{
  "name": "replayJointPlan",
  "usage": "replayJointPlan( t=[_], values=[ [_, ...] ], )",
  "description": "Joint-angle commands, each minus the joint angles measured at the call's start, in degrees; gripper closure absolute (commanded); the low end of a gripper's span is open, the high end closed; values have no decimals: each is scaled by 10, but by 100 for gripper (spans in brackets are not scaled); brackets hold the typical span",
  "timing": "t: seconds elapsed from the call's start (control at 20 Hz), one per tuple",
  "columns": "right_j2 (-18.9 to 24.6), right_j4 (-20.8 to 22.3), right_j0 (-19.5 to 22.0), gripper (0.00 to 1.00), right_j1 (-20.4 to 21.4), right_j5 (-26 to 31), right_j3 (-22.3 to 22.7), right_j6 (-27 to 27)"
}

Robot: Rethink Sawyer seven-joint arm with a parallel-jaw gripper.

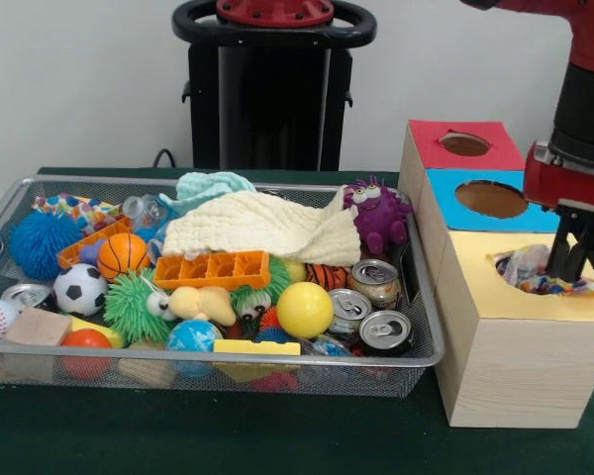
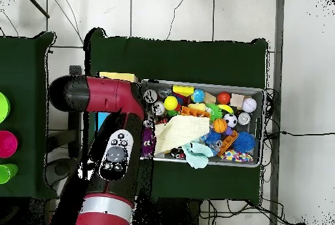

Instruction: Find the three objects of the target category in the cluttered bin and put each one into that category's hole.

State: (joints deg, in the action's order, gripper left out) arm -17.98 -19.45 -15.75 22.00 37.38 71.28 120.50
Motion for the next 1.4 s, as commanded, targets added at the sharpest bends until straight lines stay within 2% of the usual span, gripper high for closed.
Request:
replayJointPlan(
  t=[0.05,0.15,0.25,0.45,0.55,0.8,0.95,1.25,1.35,1.4],
  values=[
    [-64,42,-19,100,-71,-2,-17,148],
    [-95,42,-32,100,-84,15,-32,158],
    [-125,46,-45,100,-104,60,-56,161],
    [-147,52,-50,100,-133,140,-92,124],
    [-149,50,-50,100,-134,152,-93,117],
    [-158,45,-50,100,-148,141,-101,121],
    [-154,40,-47,100,-154,145,-106,117],
    [-113,26,-25,100,-149,157,-108,74],
    [-83,17,-10,100,-139,152,-99,47],
    [-50,5,4,100,-126,130,-78,25]
  ],
)
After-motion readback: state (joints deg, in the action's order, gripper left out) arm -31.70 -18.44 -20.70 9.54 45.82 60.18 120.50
